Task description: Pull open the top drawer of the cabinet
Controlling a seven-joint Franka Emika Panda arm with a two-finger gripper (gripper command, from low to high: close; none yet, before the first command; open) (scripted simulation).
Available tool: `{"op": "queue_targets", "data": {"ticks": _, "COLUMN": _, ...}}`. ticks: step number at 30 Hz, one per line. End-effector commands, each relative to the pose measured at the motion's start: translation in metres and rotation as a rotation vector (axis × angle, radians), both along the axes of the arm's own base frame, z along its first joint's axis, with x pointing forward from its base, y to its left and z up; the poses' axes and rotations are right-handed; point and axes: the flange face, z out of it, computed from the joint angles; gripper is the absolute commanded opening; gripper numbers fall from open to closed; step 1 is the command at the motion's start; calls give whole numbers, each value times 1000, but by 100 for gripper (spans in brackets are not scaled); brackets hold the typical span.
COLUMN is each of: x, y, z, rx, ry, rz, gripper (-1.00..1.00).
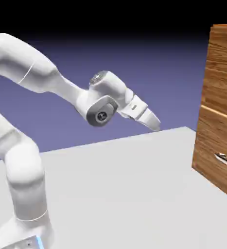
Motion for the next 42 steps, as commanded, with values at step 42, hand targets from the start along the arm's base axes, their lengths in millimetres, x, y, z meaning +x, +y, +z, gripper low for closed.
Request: {"op": "queue_targets", "data": {"ticks": 42, "x": 201, "y": -130, "z": 52, "rx": 1159, "ry": -328, "rz": -633, "gripper": 100}}
